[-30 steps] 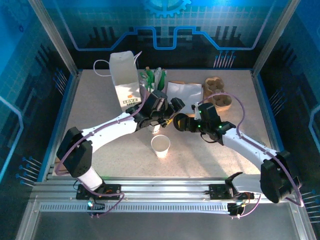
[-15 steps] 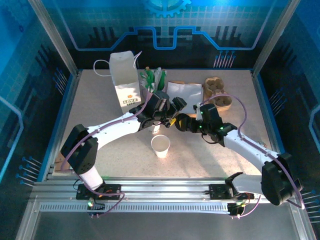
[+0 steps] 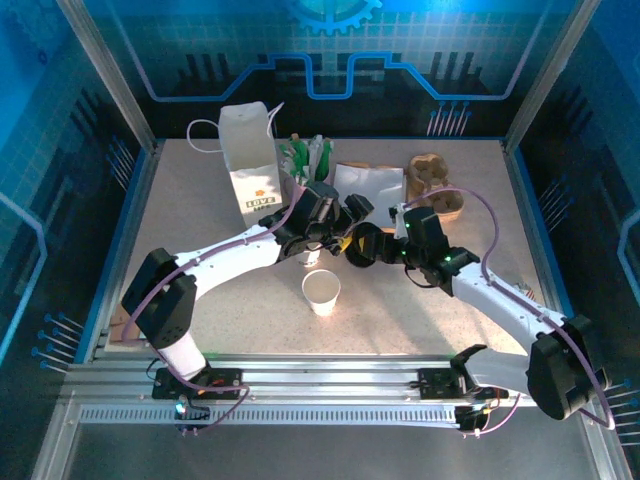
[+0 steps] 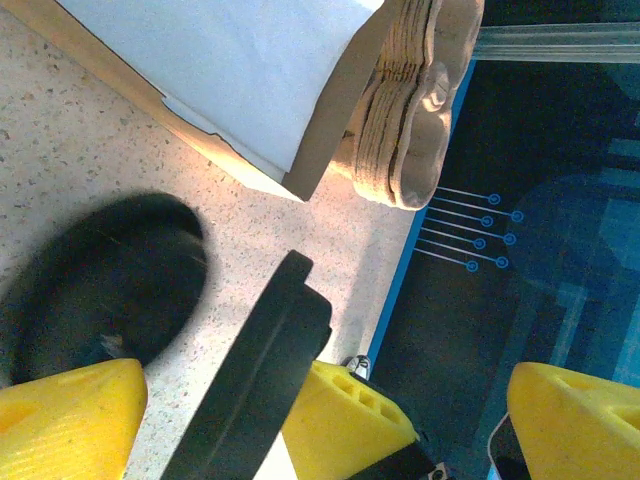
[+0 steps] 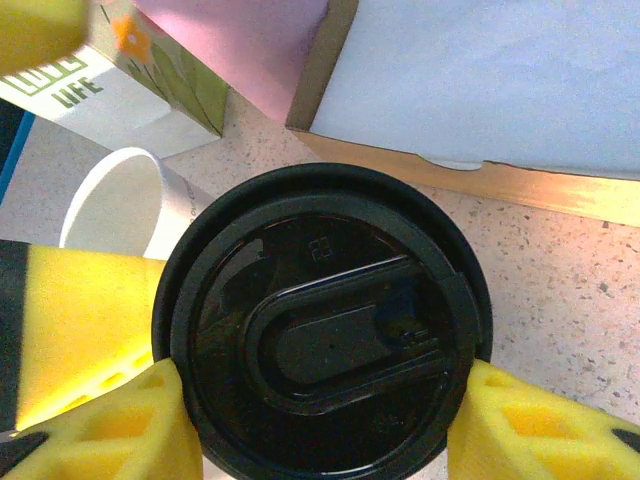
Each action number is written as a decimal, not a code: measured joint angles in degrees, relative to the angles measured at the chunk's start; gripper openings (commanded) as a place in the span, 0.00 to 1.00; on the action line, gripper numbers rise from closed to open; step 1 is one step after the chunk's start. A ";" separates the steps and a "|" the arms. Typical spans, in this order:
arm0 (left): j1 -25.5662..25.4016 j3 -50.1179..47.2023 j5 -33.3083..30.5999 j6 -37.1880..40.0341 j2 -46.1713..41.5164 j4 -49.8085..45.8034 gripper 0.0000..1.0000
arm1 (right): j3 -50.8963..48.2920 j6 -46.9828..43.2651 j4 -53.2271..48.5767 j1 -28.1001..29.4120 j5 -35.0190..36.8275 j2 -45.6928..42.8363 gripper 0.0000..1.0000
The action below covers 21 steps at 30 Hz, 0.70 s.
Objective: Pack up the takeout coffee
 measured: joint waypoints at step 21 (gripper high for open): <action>11.93 8.57 -10.91 27.17 -19.63 -23.41 0.96 | 8.31 -6.19 -12.44 9.22 1.01 0.79 0.54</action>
